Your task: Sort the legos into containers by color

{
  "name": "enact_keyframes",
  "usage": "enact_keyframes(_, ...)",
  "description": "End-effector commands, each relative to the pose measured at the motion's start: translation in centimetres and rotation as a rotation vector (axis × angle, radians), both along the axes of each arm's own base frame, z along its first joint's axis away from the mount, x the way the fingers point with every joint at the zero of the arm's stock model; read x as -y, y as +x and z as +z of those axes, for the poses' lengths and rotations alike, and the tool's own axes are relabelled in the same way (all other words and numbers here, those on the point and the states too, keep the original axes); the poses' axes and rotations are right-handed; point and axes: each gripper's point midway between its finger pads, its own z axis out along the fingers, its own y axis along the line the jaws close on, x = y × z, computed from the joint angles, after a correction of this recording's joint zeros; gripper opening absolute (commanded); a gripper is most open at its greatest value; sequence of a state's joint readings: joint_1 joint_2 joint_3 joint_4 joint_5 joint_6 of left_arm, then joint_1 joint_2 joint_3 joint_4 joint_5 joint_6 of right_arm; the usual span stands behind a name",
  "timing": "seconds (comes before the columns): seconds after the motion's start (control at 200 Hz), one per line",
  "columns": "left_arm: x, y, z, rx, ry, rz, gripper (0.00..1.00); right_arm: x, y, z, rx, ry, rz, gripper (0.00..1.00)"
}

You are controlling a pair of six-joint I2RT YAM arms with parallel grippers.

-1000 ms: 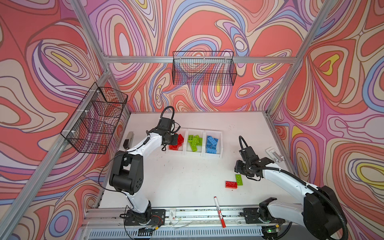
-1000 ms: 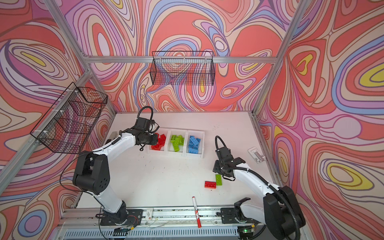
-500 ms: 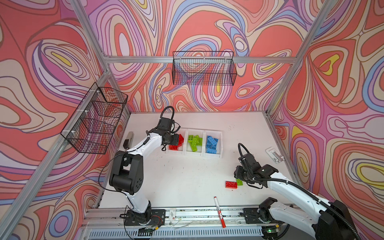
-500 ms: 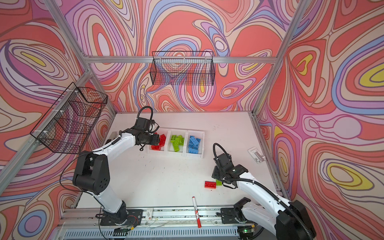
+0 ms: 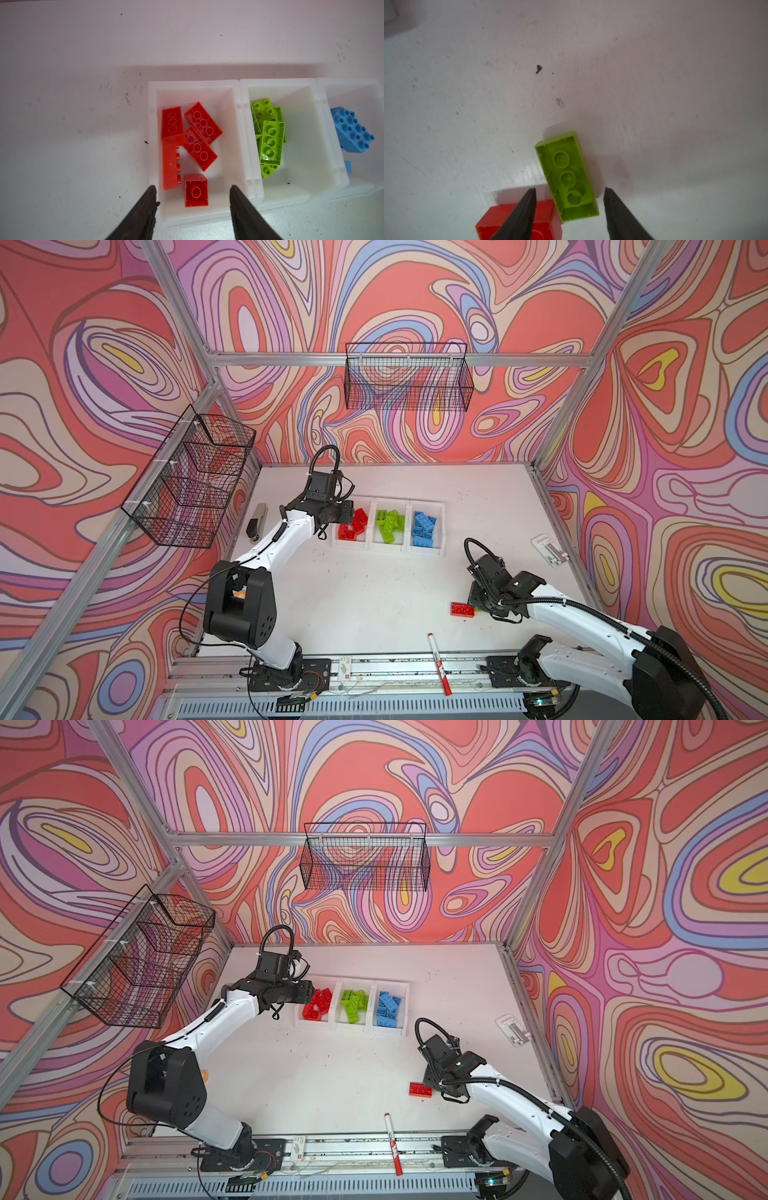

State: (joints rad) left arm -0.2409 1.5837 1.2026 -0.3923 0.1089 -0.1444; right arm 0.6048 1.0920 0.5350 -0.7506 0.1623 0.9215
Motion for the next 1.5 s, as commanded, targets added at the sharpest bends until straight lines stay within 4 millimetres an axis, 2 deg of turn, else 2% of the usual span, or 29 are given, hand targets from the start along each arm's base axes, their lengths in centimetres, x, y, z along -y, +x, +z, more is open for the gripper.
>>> enact_keyframes(0.0,0.0,-0.3,1.2,0.039,-0.013,-0.017,0.59,0.3,0.8,0.3,0.026,-0.032,-0.031,0.54)
enact_keyframes(0.1,0.2,-0.4,1.6,0.059,-0.031,-0.027,0.59,-0.3,1.3,0.0,0.031,-0.019,-0.021,0.53)
enact_keyframes(0.371,0.5,-0.5,1.8,0.071,-0.04,-0.041,0.59,-0.5,1.1,-1.4,0.004,-0.016,-0.004,0.47)
enact_keyframes(0.706,0.5,-0.7,2.2,0.089,-0.043,-0.052,0.59,-1.0,1.7,-1.0,0.023,-0.014,0.017,0.3)
enact_keyframes(0.821,0.5,-0.8,2.5,0.102,-0.039,-0.056,0.59,-1.1,2.8,0.3,0.057,-0.032,0.029,0.28)
enact_keyframes(0.961,0.5,-1.0,3.1,0.122,-0.04,-0.065,0.59,-2.3,5.8,3.9,0.146,-0.051,0.082,0.27)
enact_keyframes(1.072,0.9,-1.6,3.7,0.141,-0.024,-0.089,0.59,-4.3,9.3,7.5,0.239,-0.057,0.158,0.27)
enact_keyframes(1.182,1.7,-2.9,4.4,0.176,0.057,-0.153,0.58,-7.6,13.5,11.7,0.355,-0.03,0.257,0.27)
enact_keyframes(1.277,2.8,-4.7,4.9,0.219,0.095,-0.218,0.58,-11.1,16.8,14.3,0.431,0.026,0.338,0.26)
enact_keyframes(1.417,3.4,-8.0,4.6,0.244,0.068,-0.272,0.58,-16.4,20.4,15.8,0.52,0.168,0.435,0.26)
enact_keyframes(1.492,3.3,-9.6,4.5,0.255,0.059,-0.287,0.57,-18.9,22.1,15.6,0.536,0.227,0.472,0.26)
